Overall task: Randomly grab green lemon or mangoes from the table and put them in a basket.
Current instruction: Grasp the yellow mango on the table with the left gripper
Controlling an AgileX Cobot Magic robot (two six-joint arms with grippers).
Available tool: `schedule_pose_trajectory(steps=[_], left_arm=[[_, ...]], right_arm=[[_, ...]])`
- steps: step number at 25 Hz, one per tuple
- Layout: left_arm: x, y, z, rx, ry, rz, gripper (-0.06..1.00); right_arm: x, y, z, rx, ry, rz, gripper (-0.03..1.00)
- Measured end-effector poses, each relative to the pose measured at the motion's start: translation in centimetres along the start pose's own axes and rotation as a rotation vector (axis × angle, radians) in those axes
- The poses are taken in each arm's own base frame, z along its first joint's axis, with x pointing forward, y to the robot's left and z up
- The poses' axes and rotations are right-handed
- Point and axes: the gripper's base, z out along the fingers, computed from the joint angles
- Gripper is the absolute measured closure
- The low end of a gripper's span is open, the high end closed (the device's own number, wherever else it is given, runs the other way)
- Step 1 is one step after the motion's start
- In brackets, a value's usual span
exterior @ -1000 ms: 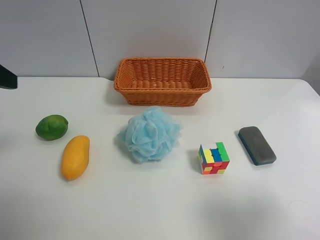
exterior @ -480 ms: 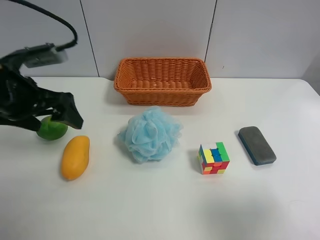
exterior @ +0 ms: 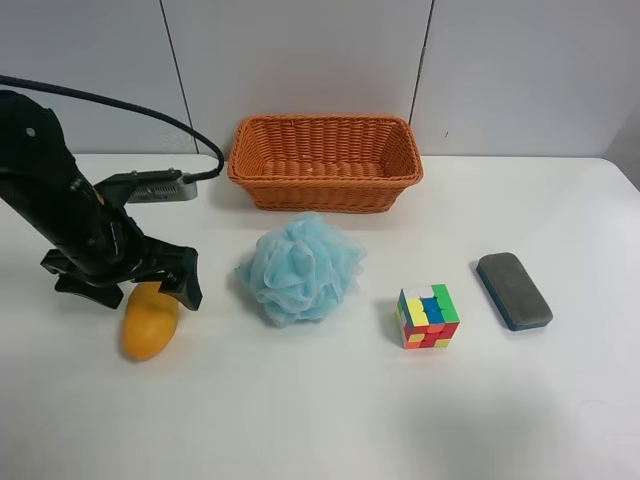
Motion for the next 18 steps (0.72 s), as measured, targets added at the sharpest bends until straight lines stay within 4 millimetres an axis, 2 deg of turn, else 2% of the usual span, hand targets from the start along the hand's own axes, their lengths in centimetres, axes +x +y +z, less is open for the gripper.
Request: schedule_pose_trajectory(steps=[9, 18], left_arm=[[-0.3, 0.5, 2.8, -0.026, 0.025, -0.002, -0.05], [-0.2, 0.7, 3.9, -0.034, 0.044, -0.006, -0.05]], right_arm=[[0.0, 0.0, 0.0, 0.000, 0.000, 0.000, -0.01], [0.0, 0.0, 0.0, 0.000, 0.000, 0.000, -0.01]])
